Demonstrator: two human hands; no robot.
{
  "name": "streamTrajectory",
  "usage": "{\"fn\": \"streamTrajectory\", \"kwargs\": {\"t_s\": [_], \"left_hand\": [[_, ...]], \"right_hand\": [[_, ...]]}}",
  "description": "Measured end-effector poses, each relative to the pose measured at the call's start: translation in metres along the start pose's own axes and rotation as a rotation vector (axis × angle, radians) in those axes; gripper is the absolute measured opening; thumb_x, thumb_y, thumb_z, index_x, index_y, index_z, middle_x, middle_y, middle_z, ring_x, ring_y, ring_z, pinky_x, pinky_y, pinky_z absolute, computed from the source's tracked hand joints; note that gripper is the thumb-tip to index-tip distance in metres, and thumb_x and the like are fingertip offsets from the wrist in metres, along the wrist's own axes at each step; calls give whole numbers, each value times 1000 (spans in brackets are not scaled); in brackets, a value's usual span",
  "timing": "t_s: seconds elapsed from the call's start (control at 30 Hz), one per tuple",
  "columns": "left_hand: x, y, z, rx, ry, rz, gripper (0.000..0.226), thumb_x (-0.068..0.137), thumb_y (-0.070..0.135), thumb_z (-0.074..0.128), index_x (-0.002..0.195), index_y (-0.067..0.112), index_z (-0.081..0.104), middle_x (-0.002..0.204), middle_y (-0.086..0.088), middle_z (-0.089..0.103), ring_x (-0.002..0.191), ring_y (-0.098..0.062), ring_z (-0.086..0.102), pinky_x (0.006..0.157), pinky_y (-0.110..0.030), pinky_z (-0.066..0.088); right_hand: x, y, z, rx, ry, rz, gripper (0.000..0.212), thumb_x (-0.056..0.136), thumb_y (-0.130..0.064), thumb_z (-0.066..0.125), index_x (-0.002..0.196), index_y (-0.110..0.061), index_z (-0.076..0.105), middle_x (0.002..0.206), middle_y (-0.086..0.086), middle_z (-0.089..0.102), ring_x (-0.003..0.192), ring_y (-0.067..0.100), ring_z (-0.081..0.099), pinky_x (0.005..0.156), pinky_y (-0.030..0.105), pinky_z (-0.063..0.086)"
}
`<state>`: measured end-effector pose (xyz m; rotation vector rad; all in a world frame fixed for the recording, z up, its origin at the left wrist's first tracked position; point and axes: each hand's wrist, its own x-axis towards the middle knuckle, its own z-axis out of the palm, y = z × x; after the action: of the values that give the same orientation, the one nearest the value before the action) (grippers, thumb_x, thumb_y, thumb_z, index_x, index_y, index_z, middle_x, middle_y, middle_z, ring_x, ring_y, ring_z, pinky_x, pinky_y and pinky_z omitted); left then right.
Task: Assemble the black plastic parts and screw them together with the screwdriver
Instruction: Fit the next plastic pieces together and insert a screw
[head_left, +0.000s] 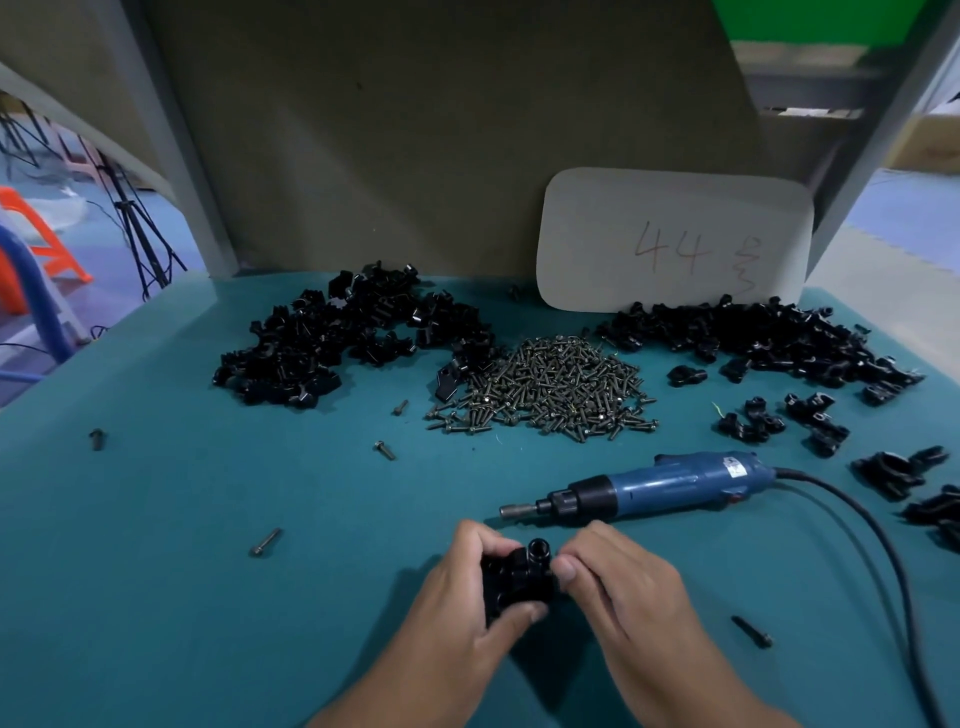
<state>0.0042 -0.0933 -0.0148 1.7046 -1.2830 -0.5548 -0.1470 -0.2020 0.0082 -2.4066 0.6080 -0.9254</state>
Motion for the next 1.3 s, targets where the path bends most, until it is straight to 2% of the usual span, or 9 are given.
{"fn": "streamTrajectory", "kwargs": {"t_s": [0.17, 0.33, 0.47, 0.57, 0.67, 0.87, 0.97, 1.1, 1.3], "left_hand": [[0, 2, -1, 0, -23, 9, 38, 80, 48, 68, 105, 51, 39, 115, 35, 49, 107, -1, 55, 85, -13, 41], [3, 3, -2, -89, 1, 8, 41, 74, 59, 64, 103, 36, 47, 120, 38, 52, 109, 6, 57, 85, -10, 41], [5, 1, -2, -188, 77, -10, 31, 73, 53, 68, 100, 49, 54, 117, 29, 64, 105, 0, 65, 89, -21, 50], [7, -1, -3, -297, 113, -50, 30, 68, 45, 77, 96, 45, 66, 113, 20, 72, 101, -5, 70, 87, -37, 57], [7, -1, -3, -316, 77, -50, 32, 70, 46, 76, 101, 47, 67, 114, 20, 72, 99, -3, 70, 83, -30, 56], [5, 3, -3, -249, -22, -34, 29, 80, 50, 68, 105, 51, 54, 102, 18, 73, 92, -1, 68, 82, -20, 51], [4, 4, -5, -251, -35, -25, 30, 81, 51, 69, 106, 50, 54, 102, 17, 72, 94, -3, 67, 84, -23, 51], [6, 5, -6, -286, 4, -6, 39, 80, 48, 74, 116, 50, 58, 116, 17, 71, 110, -4, 66, 93, -17, 49], [5, 10, -9, -286, -1, 22, 37, 82, 48, 75, 118, 47, 66, 116, 15, 73, 109, -4, 67, 91, -15, 48]], "right_hand": [[-4, 0, 3, 46, -26, 55, 49, 104, -62, 29, 73, -27, 43, 73, -13, 44, 66, 1, 45, 61, 11, 32], [-3, 5, 4, 43, -34, 29, 20, 103, -51, 41, 91, -37, 48, 87, -18, 46, 78, 0, 49, 70, 11, 36], [-3, 5, 3, 85, -45, 15, 16, 102, -50, 46, 94, -37, 52, 89, -14, 50, 79, 4, 53, 70, 14, 39], [-5, 5, 2, 108, -35, 49, 13, 100, -51, 48, 96, -39, 53, 89, -13, 54, 81, 8, 57, 70, 24, 45], [-5, 4, 3, 133, -31, 84, 11, 98, -52, 50, 96, -42, 53, 92, -13, 58, 86, 8, 60, 71, 24, 47], [-3, 2, 4, 86, -9, 38, 5, 100, -43, 51, 103, -39, 54, 110, -22, 54, 106, 0, 57, 87, 8, 39], [-4, -1, 2, 113, -32, 86, 6, 99, -47, 50, 104, -44, 51, 108, -24, 58, 101, 2, 60, 82, 10, 43], [-5, -3, 0, 148, 29, 134, 15, 99, -49, 47, 106, -40, 57, 107, -22, 61, 102, 2, 62, 78, 10, 45], [-2, -6, -5, 188, 27, 201, 16, 98, -53, 44, 103, -45, 56, 103, -16, 61, 99, 9, 61, 76, 14, 46]]}}
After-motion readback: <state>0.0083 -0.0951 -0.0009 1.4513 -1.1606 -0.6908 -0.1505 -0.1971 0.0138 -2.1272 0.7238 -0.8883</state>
